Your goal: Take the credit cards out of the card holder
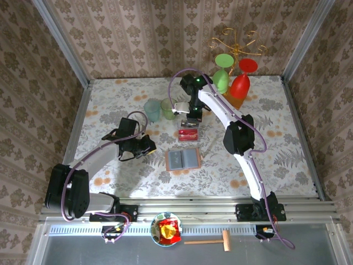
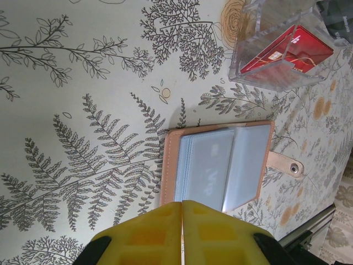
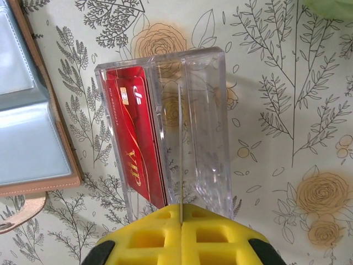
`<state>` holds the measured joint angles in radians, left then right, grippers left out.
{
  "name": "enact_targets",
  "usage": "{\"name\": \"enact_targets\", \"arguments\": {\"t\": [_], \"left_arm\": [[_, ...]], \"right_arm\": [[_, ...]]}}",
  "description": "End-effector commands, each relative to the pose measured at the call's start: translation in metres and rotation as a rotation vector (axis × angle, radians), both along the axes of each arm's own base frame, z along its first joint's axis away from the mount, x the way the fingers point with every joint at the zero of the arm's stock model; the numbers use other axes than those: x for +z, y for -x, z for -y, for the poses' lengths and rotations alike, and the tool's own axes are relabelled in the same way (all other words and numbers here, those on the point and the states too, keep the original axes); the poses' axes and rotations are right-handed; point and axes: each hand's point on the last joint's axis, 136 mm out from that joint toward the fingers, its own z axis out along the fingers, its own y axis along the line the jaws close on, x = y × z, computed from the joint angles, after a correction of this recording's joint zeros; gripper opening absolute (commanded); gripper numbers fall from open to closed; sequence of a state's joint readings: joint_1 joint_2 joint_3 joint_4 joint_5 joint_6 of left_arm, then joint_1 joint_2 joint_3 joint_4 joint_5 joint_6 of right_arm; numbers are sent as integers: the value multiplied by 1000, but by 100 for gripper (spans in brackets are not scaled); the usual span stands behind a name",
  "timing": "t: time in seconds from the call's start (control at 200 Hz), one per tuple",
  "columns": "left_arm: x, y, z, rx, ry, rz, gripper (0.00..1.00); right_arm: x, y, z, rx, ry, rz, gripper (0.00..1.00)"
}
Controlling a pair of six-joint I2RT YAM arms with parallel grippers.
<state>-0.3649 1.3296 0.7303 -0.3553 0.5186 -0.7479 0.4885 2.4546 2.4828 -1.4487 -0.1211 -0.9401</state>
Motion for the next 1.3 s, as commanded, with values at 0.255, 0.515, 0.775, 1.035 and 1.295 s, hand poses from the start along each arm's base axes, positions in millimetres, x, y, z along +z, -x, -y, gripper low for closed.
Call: {"name": "enact_targets", "arguments": {"t": [0.255,0.515,0.775,1.035,1.295], "left_arm": [[-6,1,0,9,1,-18,9],[-6,-1,1,8,3,-18,9],[-6,-3,2,5,5,-18,9],[-5,-4,4,0,9,-15,9],[-1,-5,7,-7,15,-1,9]], "right_arm": [[-20,31,2,-10,-2,-172,0],[-26,31,-1,-16,-19,-188,8],[-18,18,5,-34,3,-118,14],[-3,0,14,-71,47,-3,13],[24,1,13,-113,11,40,17]]}}
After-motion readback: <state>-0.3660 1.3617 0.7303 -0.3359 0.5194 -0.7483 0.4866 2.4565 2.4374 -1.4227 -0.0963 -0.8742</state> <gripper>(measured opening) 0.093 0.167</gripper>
